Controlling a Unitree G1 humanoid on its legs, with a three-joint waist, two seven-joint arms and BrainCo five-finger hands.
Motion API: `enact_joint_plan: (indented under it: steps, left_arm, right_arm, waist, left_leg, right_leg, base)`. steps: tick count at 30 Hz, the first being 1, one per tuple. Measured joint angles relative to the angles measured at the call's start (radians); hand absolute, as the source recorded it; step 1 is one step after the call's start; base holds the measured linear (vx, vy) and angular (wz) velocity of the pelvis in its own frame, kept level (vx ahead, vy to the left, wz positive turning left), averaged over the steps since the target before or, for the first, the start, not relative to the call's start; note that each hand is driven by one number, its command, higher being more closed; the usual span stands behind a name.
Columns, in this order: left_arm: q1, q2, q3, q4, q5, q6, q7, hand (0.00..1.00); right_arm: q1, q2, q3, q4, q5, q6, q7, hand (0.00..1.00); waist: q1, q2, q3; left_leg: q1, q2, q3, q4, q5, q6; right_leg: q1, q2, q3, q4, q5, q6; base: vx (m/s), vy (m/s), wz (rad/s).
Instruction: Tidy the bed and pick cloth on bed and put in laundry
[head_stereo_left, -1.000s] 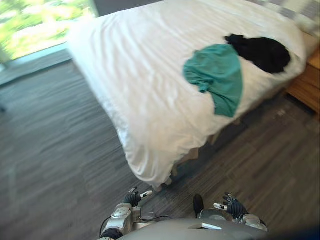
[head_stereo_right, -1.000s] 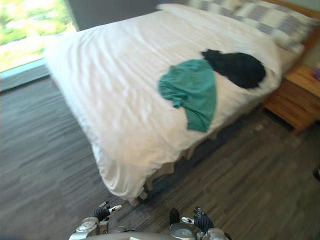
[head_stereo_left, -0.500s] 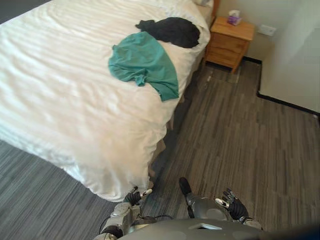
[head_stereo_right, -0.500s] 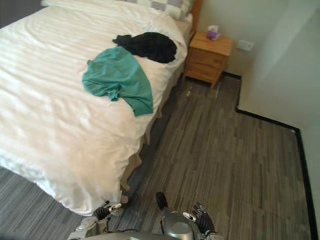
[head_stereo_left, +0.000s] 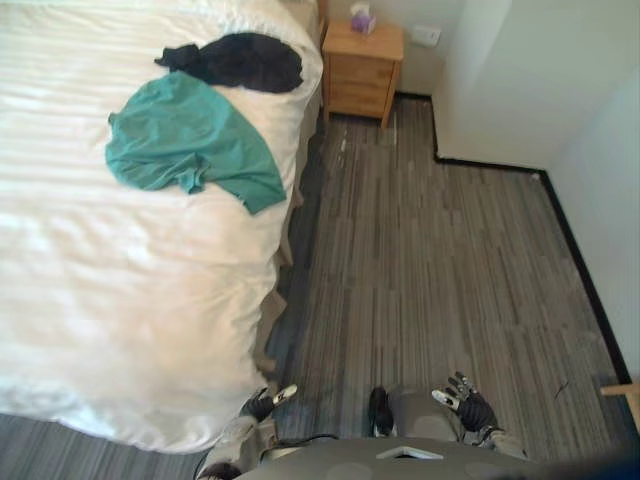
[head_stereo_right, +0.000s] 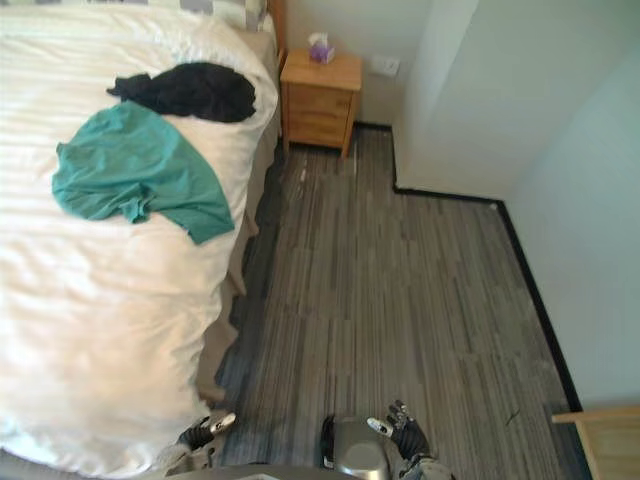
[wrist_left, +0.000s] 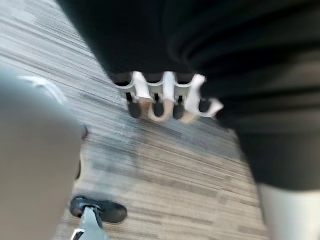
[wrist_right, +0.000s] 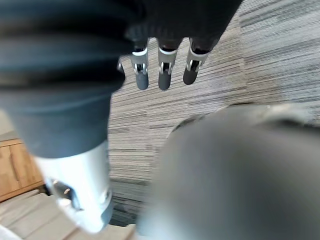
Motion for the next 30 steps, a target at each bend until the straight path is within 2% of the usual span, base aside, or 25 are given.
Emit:
enact_joint_plan:
  steps: [1,2,3,4,7,9,12,16,17,18,24,27,30]
  left_arm:
    - [0.002,-0.005,-0.001,0.000,0.000,-0.006,0.001,0.00]
    - [0.003,-0.020,-0.003,0.000,0.002,-0.013,0.001,0.00]
    - [0.003,-0.026,-0.004,0.001,0.003,-0.017,0.001,0.00]
    - [0.011,-0.034,-0.004,0.006,0.001,-0.026,0.001,0.00]
    - [0.007,-0.033,-0.003,0.006,-0.007,-0.042,0.000,0.00]
    - [0.006,-0.024,-0.001,0.007,-0.013,-0.042,0.000,0.00]
    - [0.006,-0.018,-0.002,0.009,-0.032,-0.043,0.000,0.00]
    - [-0.001,-0.019,-0.005,0.027,-0.032,-0.042,0.002,0.00]
    - [-0.002,-0.019,-0.010,0.027,-0.032,-0.041,0.003,0.00]
    - [0.001,-0.026,-0.032,0.031,-0.032,-0.039,0.005,0.00]
    - [0.001,-0.024,-0.033,0.031,-0.032,-0.037,0.005,0.00]
    - [-0.001,-0.021,-0.034,0.027,-0.045,-0.017,0.016,0.00]
    - [-0.004,-0.021,-0.046,0.020,-0.046,0.005,0.026,0.00]
  right_arm:
    - [-0.002,0.000,0.004,0.003,0.000,0.002,0.001,0.00]
    - [0.001,-0.010,-0.004,0.021,0.006,0.008,0.002,0.00]
    - [0.001,-0.015,-0.009,0.026,0.011,0.012,0.001,0.00]
    - [0.003,-0.022,-0.012,0.033,0.015,0.018,-0.006,0.00]
    - [0.010,-0.018,-0.017,0.038,0.050,0.025,-0.016,0.00]
    - [0.012,-0.004,-0.024,0.041,0.068,0.029,-0.022,0.00]
    - [0.024,0.003,-0.032,0.042,0.090,0.036,-0.027,0.00]
    - [0.031,0.007,-0.054,0.042,0.089,0.035,-0.026,0.00]
    - [0.030,0.007,-0.056,0.042,0.086,0.033,-0.025,0.00]
    - [0.010,-0.005,-0.055,0.081,0.079,0.012,-0.016,0.00]
    - [0.010,-0.005,-0.055,0.080,0.079,0.012,-0.018,0.00]
    - [0.011,-0.004,-0.055,0.077,0.082,0.015,-0.029,0.00]
    - [0.011,-0.007,-0.060,0.057,0.101,0.035,-0.043,0.00]
  waist:
    - [0.001,0.012,0.009]
    - [-0.008,0.024,0.006]
    - [-0.009,0.037,0.003]
    - [-0.005,0.053,-0.005]
    - [-0.011,0.045,-0.007]
    - [-0.009,0.030,0.013]
    - [-0.007,0.027,0.018]
    - [-0.011,0.032,0.019]
    - [-0.012,0.038,0.021]
    - [-0.027,0.061,0.009]
    - [-0.029,0.061,0.009]
    - [-0.028,0.060,0.009]
    - [-0.025,0.064,0.008]
  left_leg:
    - [-0.009,0.007,-0.028,0.026,-0.013,-0.006]
    - [-0.002,-0.002,-0.063,-0.047,-0.001,-0.017]
    - [-0.004,0.001,-0.073,-0.073,0.033,-0.017]
    - [0.005,0.014,-0.064,-0.075,0.032,-0.020]
    - [-0.006,0.009,-0.038,-0.079,0.018,-0.026]
    - [-0.005,0.012,-0.029,-0.074,0.014,-0.029]
    - [0.002,0.015,-0.023,-0.074,0.007,-0.043]
    - [0.003,0.020,-0.029,-0.071,0.011,-0.040]
    - [0.004,0.021,-0.037,-0.068,0.011,-0.041]
    - [0.002,0.030,-0.076,-0.050,0.009,-0.047]
    - [-0.003,0.029,-0.091,-0.051,0.009,-0.047]
    - [-0.022,0.027,-0.114,-0.050,0.012,-0.044]
    - [-0.063,0.031,-0.119,-0.061,0.017,-0.045]
  right_leg:
    - [0.057,0.014,0.019,-0.095,0.048,-0.001]
    - [0.102,0.032,0.040,-0.182,0.096,0.000]
    - [0.123,0.045,0.051,-0.221,0.115,0.003]
    - [0.155,0.065,0.080,-0.290,0.152,0.007]
    - [0.182,0.071,0.109,-0.413,0.222,0.015]
    - [0.184,0.072,0.113,-0.414,0.227,0.018]
    - [0.184,0.076,0.112,-0.414,0.228,0.018]
    - [0.182,0.080,0.108,-0.414,0.227,0.016]
    - [0.182,0.081,0.107,-0.414,0.226,0.013]
    - [0.197,0.075,0.061,-0.415,0.213,0.014]
    - [0.197,0.071,0.050,-0.415,0.211,0.014]
    - [0.191,0.062,0.018,-0.415,0.200,0.015]
    - [0.159,0.043,-0.088,-0.410,0.189,0.011]
  base:
    - [0.00,-0.133,-0.68]
    - [-0.05,-0.081,-0.56]
    - [-0.10,-0.056,-0.67]
    - [-0.07,-0.020,-0.53]
    - [-0.12,-0.016,-0.35]
    - [-0.11,-0.033,-0.16]
    - [-0.07,-0.031,-0.05]
    - [-0.01,-0.003,0.00]
    - [0.01,0.004,0.03]
    - [0.00,0.000,0.00]
    - [0.00,0.000,0.06]
    - [-0.01,0.004,0.25]
    - [0.01,0.006,0.01]
